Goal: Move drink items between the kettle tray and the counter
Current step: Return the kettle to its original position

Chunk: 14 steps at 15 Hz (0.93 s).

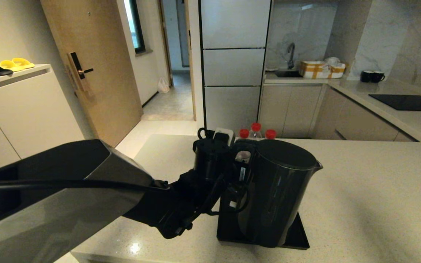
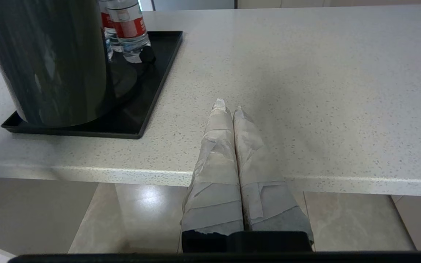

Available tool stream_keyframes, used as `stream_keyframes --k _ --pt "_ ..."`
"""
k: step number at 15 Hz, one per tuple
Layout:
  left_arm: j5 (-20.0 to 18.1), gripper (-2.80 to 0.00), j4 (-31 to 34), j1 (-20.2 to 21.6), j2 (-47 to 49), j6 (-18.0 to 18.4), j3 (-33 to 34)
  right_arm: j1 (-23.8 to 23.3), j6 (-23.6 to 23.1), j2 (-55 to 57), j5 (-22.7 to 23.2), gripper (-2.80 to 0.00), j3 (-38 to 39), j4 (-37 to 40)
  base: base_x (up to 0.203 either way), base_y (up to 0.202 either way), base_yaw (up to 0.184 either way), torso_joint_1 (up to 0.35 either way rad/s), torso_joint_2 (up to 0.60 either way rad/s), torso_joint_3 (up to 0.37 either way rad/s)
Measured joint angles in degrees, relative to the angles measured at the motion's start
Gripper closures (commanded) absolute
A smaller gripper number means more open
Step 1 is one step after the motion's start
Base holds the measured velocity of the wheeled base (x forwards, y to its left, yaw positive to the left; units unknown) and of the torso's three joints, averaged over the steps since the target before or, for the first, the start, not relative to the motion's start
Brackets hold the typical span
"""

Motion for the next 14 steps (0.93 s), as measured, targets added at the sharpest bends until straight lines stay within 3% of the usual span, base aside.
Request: stream_keyframes --k 7,14 --pt "-0.04 0.00 0.92 -0.49 -0.88 -0.01 -2.70 0.06 0.00 0.00 0.00 0.00 0.00 0.00 0.000 0.000 0.000 0.000 0.00 0.000" --pt "0.47 0.00 3.19 0.96 5.86 0.24 -10.89 0.09 0.00 0.00 -0.01 0.00 0.00 0.00 0.000 0.000 0.000 0.000 0.00 0.000"
